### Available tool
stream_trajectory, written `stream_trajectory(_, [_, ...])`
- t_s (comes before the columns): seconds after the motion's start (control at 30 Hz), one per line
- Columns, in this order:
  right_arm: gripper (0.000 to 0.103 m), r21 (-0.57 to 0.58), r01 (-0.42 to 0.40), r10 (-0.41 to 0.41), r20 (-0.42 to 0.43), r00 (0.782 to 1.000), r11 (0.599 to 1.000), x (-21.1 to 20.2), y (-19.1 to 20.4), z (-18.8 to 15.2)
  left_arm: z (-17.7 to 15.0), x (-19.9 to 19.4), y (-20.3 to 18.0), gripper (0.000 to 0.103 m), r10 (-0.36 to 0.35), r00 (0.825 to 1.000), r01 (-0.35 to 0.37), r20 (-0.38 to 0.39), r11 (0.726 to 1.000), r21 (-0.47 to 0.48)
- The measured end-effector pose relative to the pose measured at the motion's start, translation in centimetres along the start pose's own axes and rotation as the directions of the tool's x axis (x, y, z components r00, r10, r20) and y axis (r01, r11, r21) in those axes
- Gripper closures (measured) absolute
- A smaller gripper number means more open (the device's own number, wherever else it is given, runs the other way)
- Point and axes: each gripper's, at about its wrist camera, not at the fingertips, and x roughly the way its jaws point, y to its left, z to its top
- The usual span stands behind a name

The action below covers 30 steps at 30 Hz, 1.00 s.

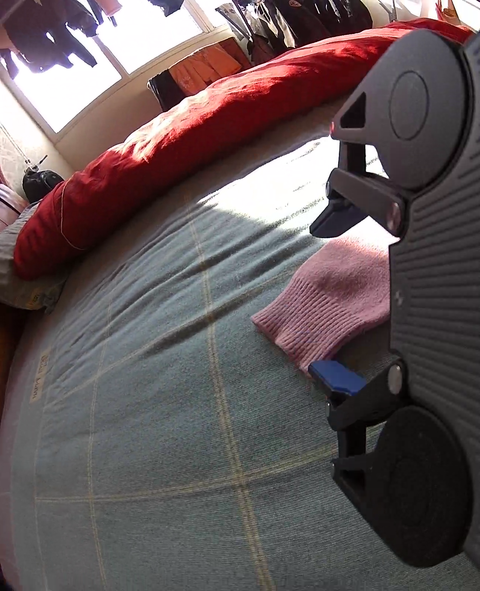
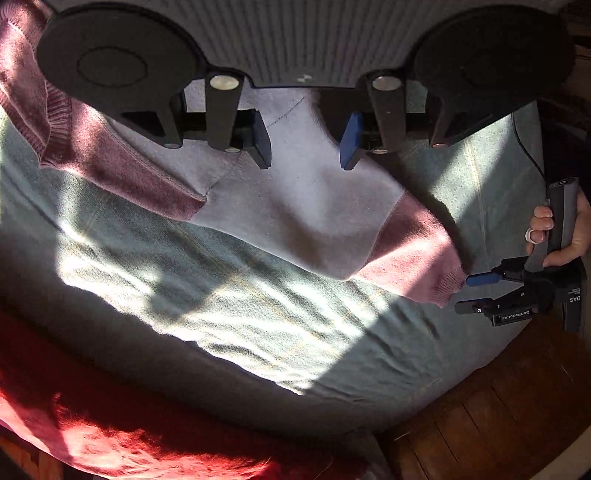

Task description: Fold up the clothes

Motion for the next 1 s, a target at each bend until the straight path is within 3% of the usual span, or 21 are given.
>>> stream_trajectory(0.13, [0.054, 0.016, -0.010, 0.010, -0.013, 1.000, 1.000, 0.4, 0.2, -0.2, -1.1, 0.5, 2.2, 0.027, -0.045, 0.996, 0.036, -0.071, 0.993, -0.116])
stream_trajectory(0.2, [0.054, 0.031, -0.017, 0.017, -0.020, 1.000, 0.999, 0.7, 0.2, -0.4, -1.0, 1.2, 2.5, 0.028, -0.066, 0.996, 0.058, -0.063, 0.991, -0.118])
stream_trajectory(0.3, [0.054, 0.040, -0.030, 0.031, -0.024, 0.999, 0.999, 1.1, 0.4, -0.5, -0.5, 2.4, 2.1, 0.048, -0.047, 0.998, 0.043, -0.034, 0.995, -0.095])
stream_trajectory(0.37, [0.054, 0.035, -0.034, 0.035, -0.028, 0.999, 0.999, 1.4, 0.7, -0.4, 0.0, 3.2, 1.9, 0.077, -0.027, 0.999, 0.026, -0.017, 0.996, -0.084])
stream_trajectory(0.43, [0.054, 0.028, -0.034, 0.035, -0.031, 0.999, 0.999, 1.5, 1.0, -0.4, 0.1, 3.6, 1.6, 0.091, 0.002, 1.000, -0.002, 0.007, 0.997, -0.076])
stream_trajectory(0.6, [0.054, 0.035, -0.035, 0.036, -0.023, 0.999, 0.999, 1.3, 1.0, -0.1, 0.9, 2.7, -0.4, 0.094, 0.025, 0.996, -0.024, 0.080, 1.000, -0.008])
stream_trajectory(0.7, [0.054, 0.040, -0.027, 0.028, -0.019, 0.999, 0.999, 1.1, 0.7, -0.2, 2.5, 1.6, -1.2, 0.094, 0.000, 0.991, 0.000, 0.133, 1.000, 0.002])
stream_trajectory(0.83, [0.054, 0.066, -0.029, 0.031, -0.026, 0.999, 0.997, 1.8, 0.6, -0.6, 3.6, 2.0, -1.2, 0.090, -0.020, 0.994, 0.021, 0.106, 1.000, -0.004])
stream_trajectory(0.9, [0.054, 0.091, -0.032, 0.035, -0.030, 0.999, 0.995, 2.6, 0.8, -1.0, 3.8, 2.4, -0.8, 0.083, -0.019, 0.997, 0.021, 0.074, 1.000, -0.023])
stream_trajectory(1.0, [0.054, 0.128, -0.038, 0.043, -0.036, 0.998, 0.991, 3.9, 1.1, -1.5, 3.4, 2.1, -0.5, 0.060, 0.038, 0.998, -0.038, 0.051, 0.999, -0.002])
